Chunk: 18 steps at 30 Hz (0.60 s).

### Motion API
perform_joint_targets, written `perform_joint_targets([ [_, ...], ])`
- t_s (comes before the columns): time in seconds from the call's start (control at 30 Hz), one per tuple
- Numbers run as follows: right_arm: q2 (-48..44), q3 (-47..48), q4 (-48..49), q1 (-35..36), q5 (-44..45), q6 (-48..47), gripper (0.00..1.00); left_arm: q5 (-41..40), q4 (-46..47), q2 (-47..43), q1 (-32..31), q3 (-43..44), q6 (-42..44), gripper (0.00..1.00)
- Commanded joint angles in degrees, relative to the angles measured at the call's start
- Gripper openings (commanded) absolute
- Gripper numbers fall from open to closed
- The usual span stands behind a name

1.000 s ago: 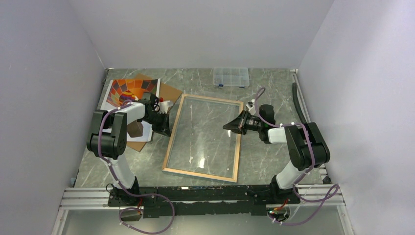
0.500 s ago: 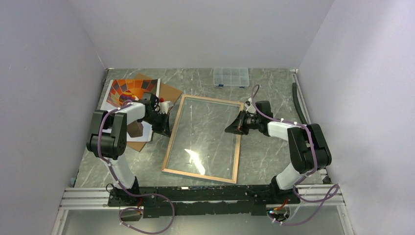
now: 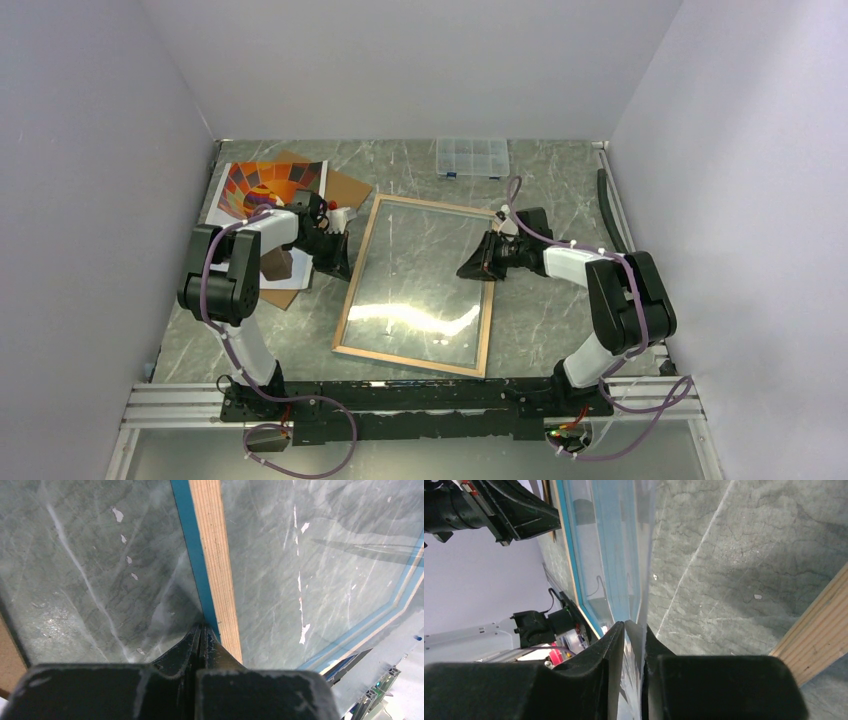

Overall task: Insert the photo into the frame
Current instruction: Place the photo frame item in the photo frame.

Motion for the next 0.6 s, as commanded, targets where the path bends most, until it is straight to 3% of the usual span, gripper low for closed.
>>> perform_joint_targets([
  [0.0, -0.14, 3.48, -3.52, 0.5, 0.65, -2.44, 0.23, 2.06, 0.09, 0.25, -0.79, -0.7, 0.43, 0.03],
  [0.23, -0.46, 7.16, -11.98, 0.39, 3.5, -7.14, 0.75, 1.96, -0.03, -0.2, -0.74, -1.05, 0.55, 0.03],
  [0.33, -0.36, 8.43, -14.56, 0.31, 5.3, -8.52, 0.86, 1.86, -0.01, -0.3, -0.74, -1.06, 0.62, 0.03],
  [0.37, -0.26, 9.09, -16.49, 0.32, 6.43, -9.34, 0.96, 1.79, -0.07, -0.3, -0.74, -1.12, 0.56, 0.03],
  [0.57, -0.96, 12.53, -24.01, -0.11, 12.99, -12.98, 1.0, 1.44, -0.23, -0.04, -0.74, -0.97, 0.55, 0.02],
])
